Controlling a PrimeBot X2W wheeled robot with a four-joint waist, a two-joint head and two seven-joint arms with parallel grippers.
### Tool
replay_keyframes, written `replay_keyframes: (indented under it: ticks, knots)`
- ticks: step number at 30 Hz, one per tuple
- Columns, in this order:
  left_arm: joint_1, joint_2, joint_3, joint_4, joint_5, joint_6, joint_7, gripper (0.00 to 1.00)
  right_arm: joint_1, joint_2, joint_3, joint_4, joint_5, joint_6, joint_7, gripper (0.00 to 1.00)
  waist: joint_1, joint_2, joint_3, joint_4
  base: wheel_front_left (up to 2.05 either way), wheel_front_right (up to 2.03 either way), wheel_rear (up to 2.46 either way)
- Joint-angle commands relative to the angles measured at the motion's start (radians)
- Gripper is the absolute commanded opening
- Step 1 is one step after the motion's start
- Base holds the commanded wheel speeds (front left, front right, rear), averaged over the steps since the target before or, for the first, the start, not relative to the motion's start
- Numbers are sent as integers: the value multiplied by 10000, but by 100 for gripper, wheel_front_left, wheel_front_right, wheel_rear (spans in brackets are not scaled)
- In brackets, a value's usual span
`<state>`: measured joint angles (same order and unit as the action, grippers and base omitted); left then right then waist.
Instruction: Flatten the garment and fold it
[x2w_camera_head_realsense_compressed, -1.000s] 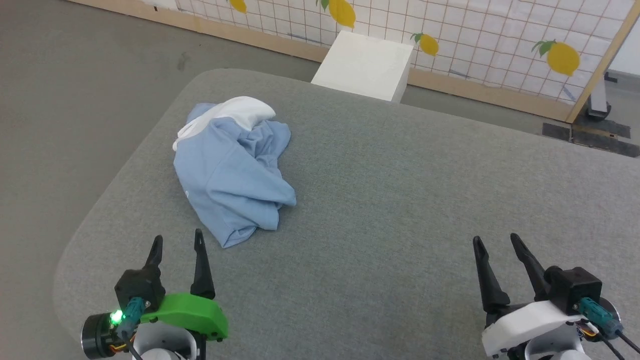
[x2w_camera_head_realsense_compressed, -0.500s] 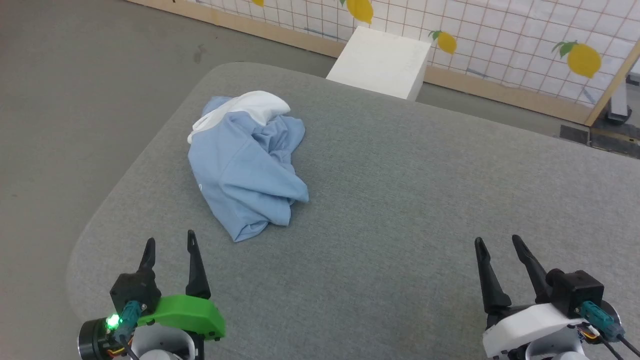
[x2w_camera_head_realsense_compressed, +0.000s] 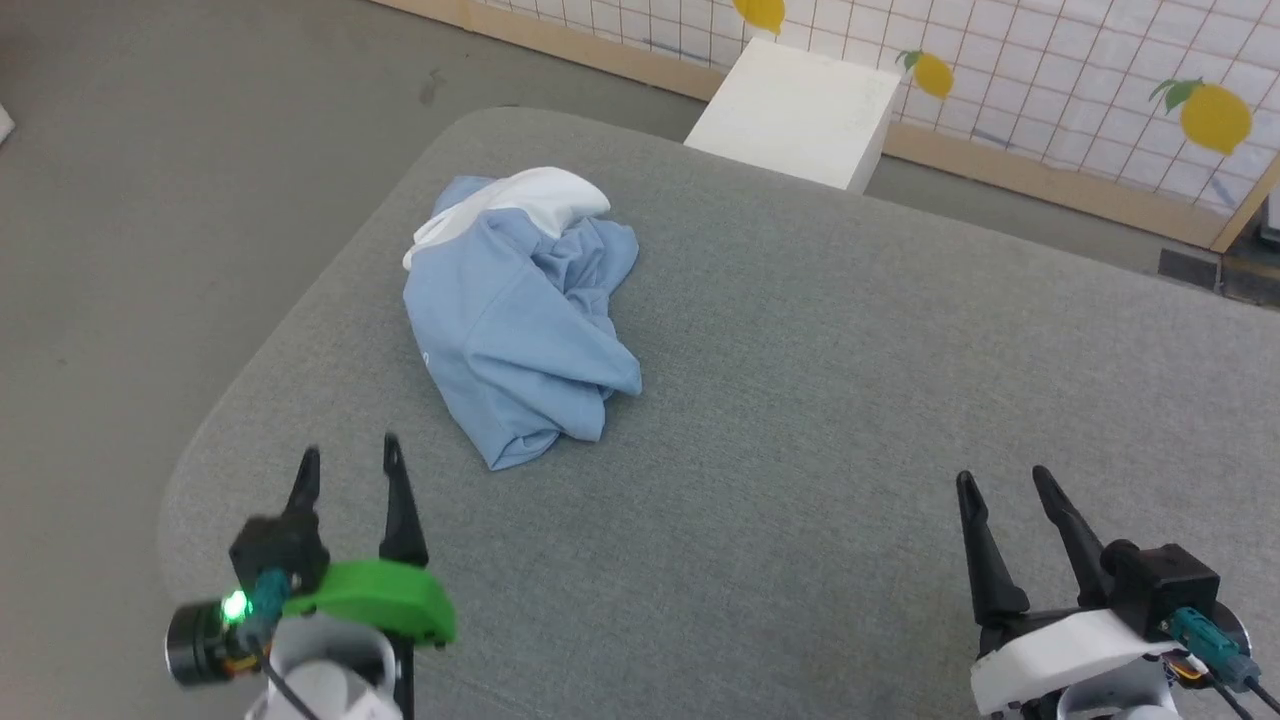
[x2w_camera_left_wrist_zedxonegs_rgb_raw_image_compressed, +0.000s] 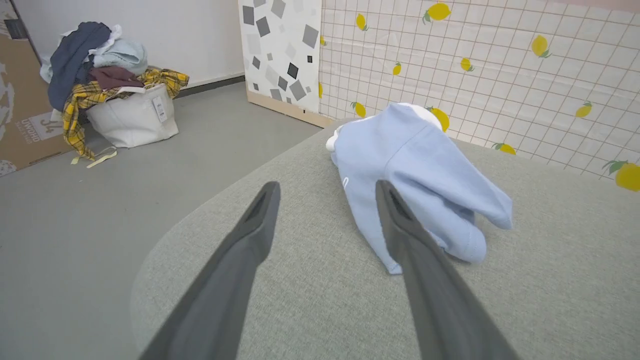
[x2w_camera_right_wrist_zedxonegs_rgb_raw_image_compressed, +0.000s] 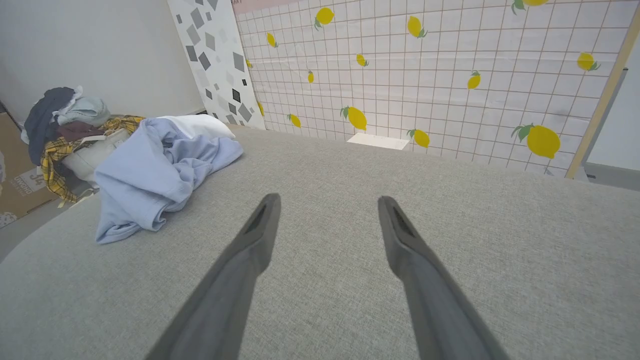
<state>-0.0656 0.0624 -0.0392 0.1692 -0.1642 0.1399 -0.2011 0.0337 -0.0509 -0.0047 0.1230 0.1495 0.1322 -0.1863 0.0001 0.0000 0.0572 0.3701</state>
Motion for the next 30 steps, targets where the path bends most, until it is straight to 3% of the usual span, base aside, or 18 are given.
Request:
replay_keyframes:
  ticks: [1, 7, 9, 13, 18, 23, 29, 30]
  knots:
    - [-565, 125, -8, 136, -177, -129, 1, 100, -57, 5, -19, -85, 34, -12, -40, 100, -1, 0, 173, -41, 0, 0, 0]
    - [-2674, 725, -12, 1049, -764, -971, 757, 100, -452, 6, -135, -566, -131, -13, 207, 100, -1, 0, 1003, -413, 0, 0, 0]
    - [-3949, 1025, 7, 1843, -1213, -1471, 1498, 100, -705, 6, -269, -947, -304, -14, 415, 100, -1, 0, 1618, -699, 0, 0, 0]
    - [-5457, 1277, 108, 3119, -2047, -2001, 2928, 100, -927, 6, -470, -1413, -452, -14, 661, 100, -1, 0, 2425, -1036, 0, 0, 0]
    - [-6782, 1535, 192, 4583, -2882, -2197, 4877, 100, -1012, 7, -781, -1895, -602, -15, 842, 100, -1, 0, 3320, -1274, 0, 0, 0]
    - [-7336, 1493, 171, 5816, -3506, -2069, 6740, 100, -982, 7, -981, -2222, -628, -15, 908, 100, -1, 0, 3925, -1253, 0, 0, 0]
    - [-7003, 1236, 168, 6313, -3736, -1702, 7475, 100, -914, 7, -1039, -2217, -565, -15, 875, 100, -1, 0, 4011, -1107, 0, 0, 0]
    - [-6940, 1283, 231, 6251, -3671, -1581, 7019, 0, -929, 7, -990, -2100, -519, -15, 822, 100, -1, 0, 3900, -1053, 0, 0, 0]
